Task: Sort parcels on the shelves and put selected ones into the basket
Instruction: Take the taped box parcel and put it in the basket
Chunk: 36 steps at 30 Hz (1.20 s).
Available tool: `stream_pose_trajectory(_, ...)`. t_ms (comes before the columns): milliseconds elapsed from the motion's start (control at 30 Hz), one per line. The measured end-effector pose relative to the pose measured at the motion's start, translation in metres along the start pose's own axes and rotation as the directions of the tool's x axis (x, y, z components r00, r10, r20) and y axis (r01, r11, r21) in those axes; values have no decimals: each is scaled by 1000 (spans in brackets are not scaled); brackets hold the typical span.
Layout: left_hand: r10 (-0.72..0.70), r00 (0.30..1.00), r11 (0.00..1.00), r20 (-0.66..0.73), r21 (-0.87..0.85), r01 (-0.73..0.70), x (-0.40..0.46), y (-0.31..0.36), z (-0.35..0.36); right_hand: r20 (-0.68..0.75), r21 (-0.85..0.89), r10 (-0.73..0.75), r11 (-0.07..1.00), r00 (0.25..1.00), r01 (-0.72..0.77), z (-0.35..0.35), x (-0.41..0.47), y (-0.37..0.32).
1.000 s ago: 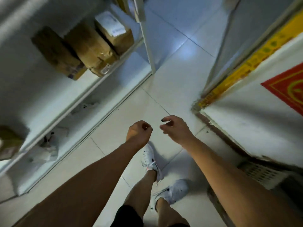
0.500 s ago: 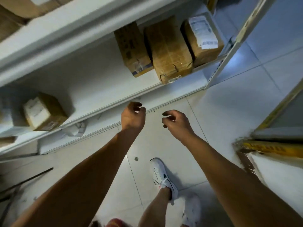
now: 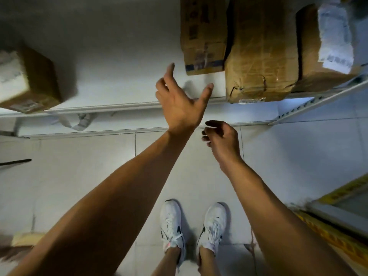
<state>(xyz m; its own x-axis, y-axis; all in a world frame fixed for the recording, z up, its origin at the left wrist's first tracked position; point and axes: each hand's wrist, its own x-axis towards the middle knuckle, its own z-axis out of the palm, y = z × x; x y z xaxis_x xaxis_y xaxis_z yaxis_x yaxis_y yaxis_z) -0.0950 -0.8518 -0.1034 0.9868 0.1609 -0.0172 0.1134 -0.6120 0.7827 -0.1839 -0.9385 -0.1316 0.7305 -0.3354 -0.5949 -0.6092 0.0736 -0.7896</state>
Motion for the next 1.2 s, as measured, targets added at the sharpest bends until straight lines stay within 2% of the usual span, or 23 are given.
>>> stream_pose_trajectory(100, 29, 997, 999, -68, -19, -30, 29, 23, 26, -23, 46, -21, 999, 1000, 22, 2, 5, 13)
stream_pose_trajectory(200, -5, 998, 999, -57, -45, 3, 59, 41, 42, -18, -76, -96, 993, 995, 94, 5, 2, 20)
stream_pose_trajectory(267, 2, 998, 997, -57, -79, -6, 73, 44, 45, -11, -92, -99, 991, 995, 97, 7, -1, 21)
stream_pose_trajectory(500, 80, 996, 996, -35, -37, -81, 58, 29, 29, 20, -150, -95, 984, 995, 97, 19, -1, 9)
stream_pose_trajectory(633, 78, 996, 991, -37, -105, -82, 16, 16, 7, 12, 36, 62, 997, 998, -62, 23, 0, -11)
stream_pose_trajectory(700, 84, 995, 986, -59, -140, -92, -5, 10, -7, -20, 82, 85, 993, 996, -83, 24, 0, -18)
stream_pose_trajectory(733, 64, 996, 974, -64, -215, -76, -12, 4, -13, -26, 127, 87, 988, 996, -83, 24, 0, -20)
stream_pose_trajectory(767, -1, 999, 930, -48, -366, -16, -18, -1, -21, -7, 223, 87, 971, 996, -83, 23, 0, -22)
stream_pose_trajectory(800, -134, 991, 816, 13, -566, 117, -23, -5, -31, 55, 350, 82, 932, 995, -96, 21, 0, -23)
stream_pose_trajectory(833, -305, 943, 609, 137, -733, 303, -27, -8, -42, 154, 479, 70, 867, 986, -136, 19, -1, -24)
stream_pose_trajectory(867, -427, 847, 338, 316, -813, 473, -31, -14, -52, 264, 580, 42, 791, 964, -194, 16, -2, -25)
stream_pose_trajectory(900, -452, 740, 73, 498, -806, 587, -36, -23, -60, 361, 629, 1, 738, 933, -244, 15, -3, -28)
stream_pose_trajectory(933, -378, 664, -149, 645, -750, 644, -43, -32, -68, 432, 625, -47, 736, 901, -262, 15, -3, -30)
stream_pose_trajectory(967, -249, 613, -328, 749, -661, 674, -50, -41, -76, 470, 594, -80, 766, 879, -248, 16, -4, -31)
stream_pose_trajectory(1000, -103, 565, -463, 819, -542, 701, -58, -49, -81, 492, 563, -105, 795, 864, -224, 19, -2, -31)
stream_pose_trajectory(1033, -2, 486, -538, 874, -411, 736, -66, -56, -83, 511, 545, -118, 810, 851, -216, 21, -2, -33)
stream_pose_trajectory(1067, 53, 406, -550, 912, -313, 774, -74, -61, -82, 524, 526, -122, 825, 843, -208, 24, -2, -35)
stream_pose_trajectory(1100, 53, 347, -493, 936, -277, 824, -80, -62, -81, 532, 499, -121, 845, 838, -195, 26, -5, -38)
stream_pose_trajectory(1200, 95, 314, -304, 945, -273, 913, -94, -69, -80, 547, 437, -120, 885, 829, -160, 29, -10, -47)
